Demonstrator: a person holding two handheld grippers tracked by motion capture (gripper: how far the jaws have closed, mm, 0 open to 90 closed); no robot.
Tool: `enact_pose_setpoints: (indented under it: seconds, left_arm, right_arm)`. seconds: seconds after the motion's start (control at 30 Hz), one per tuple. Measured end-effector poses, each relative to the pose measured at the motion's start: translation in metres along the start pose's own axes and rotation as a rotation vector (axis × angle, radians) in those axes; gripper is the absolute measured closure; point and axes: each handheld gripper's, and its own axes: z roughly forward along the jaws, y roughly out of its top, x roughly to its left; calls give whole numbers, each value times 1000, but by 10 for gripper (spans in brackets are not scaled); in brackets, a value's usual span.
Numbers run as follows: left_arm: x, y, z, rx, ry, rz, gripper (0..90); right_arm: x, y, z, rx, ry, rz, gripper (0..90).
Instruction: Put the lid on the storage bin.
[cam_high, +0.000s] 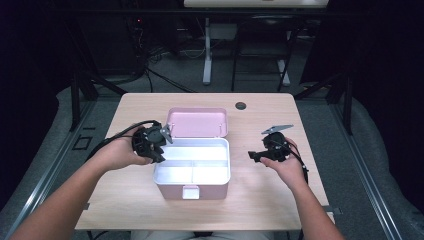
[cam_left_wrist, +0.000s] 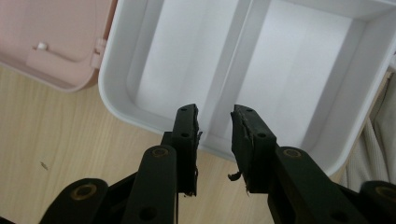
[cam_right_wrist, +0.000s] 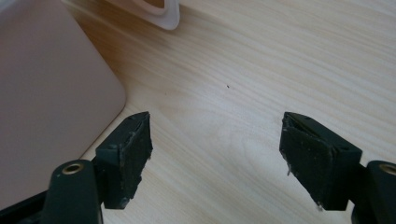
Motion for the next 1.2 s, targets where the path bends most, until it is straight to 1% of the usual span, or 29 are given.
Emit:
enact_pose_setpoints:
  seconds: [0.03, 0.07, 0.17, 0.2, 0.23, 0.33, 0.37, 0.43, 0.47, 0.53, 0.57, 0.6, 0.67, 0.73, 0.8, 0.87, 0.9, 0.93, 1.0, 1.07, 1.1, 1.13, 1.17, 1.2]
  left_arm:
    - [0, -3, 1, -2, -5, -8, 707]
    - [0, -6, 2, -9, -3, -7, 706]
    - [-1, -11, 4, -29, -2, -35, 697]
    - [-1, -14, 4, -30, -9, -47, 691]
    - [0, -17, 6, -43, -9, -67, 679]
    - [2, -22, 5, -51, -8, -90, 677]
    - [2, -23, 5, -57, -8, -102, 672]
    - [3, -26, 4, -74, -7, -117, 660]
    - [3, -26, 5, -78, -11, -123, 658]
    - [3, -26, 7, -74, -11, -120, 662]
    - [3, -26, 7, -79, -11, -125, 662]
    - [3, -26, 7, -84, -16, -139, 656]
    - [3, -26, 7, -80, -14, -141, 645]
    - [3, -26, 6, -80, -17, -143, 645]
    - [3, -26, 6, -90, -22, -155, 637]
    - [3, -25, 6, -89, -25, -148, 657]
    - [2, -24, 6, -89, -26, -151, 664]
    - [2, -24, 6, -93, -20, -145, 676]
    - [2, -23, 6, -99, -19, -147, 674]
    - [1, -21, 7, -108, -31, -133, 671]
    - [0, -20, 8, -109, -34, -125, 669]
    - [-2, -18, 9, -101, -31, -120, 667]
    - [-3, -14, 10, -97, -22, -103, 665]
    - [-3, -14, 10, -97, -22, -103, 673]
  right_arm:
    - [1, 2, 0, 1, -1, -4, 255]
    - [2, 6, 1, 4, 0, -5, 262]
    - [4, 14, 3, -2, 1, -13, 284]
    - [5, 17, 3, 1, -1, -15, 285]
    - [7, 22, 3, -4, -9, -21, 292]
    - [7, 33, 2, -6, -14, -30, 334]
    - [8, 36, 2, -8, -10, -23, 336]
    - [9, 43, 2, -15, -18, -29, 337]
    - [10, 49, 3, -26, -19, -25, 340]
    - [11, 54, 3, -26, -20, -23, 346]
    - [11, 54, 3, -26, -20, -23, 346]
    - [11, 56, 4, -30, -19, -25, 354]
    - [11, 61, 5, -51, -5, -14, 368]
    - [11, 68, 6, -57, -4, -6, 371]
    - [11, 73, 7, -66, -6, -4, 372]
    - [10, 79, 8, -63, -6, 5, 373]
    - [10, 81, 8, -66, -10, 4, 376]
    - [9, 86, 9, -73, -15, 0, 398]
    - [9, 88, 10, -76, -8, 8, 412]
    - [7, 94, 12, -75, 6, 25, 412]
    - [6, 96, 13, -76, 3, 29, 412]
    - [6, 98, 14, -75, 3, 31, 413]
    - [7, 101, 15, -86, 6, 52, 418]
    - [7, 101, 15, -86, 6, 52, 418]
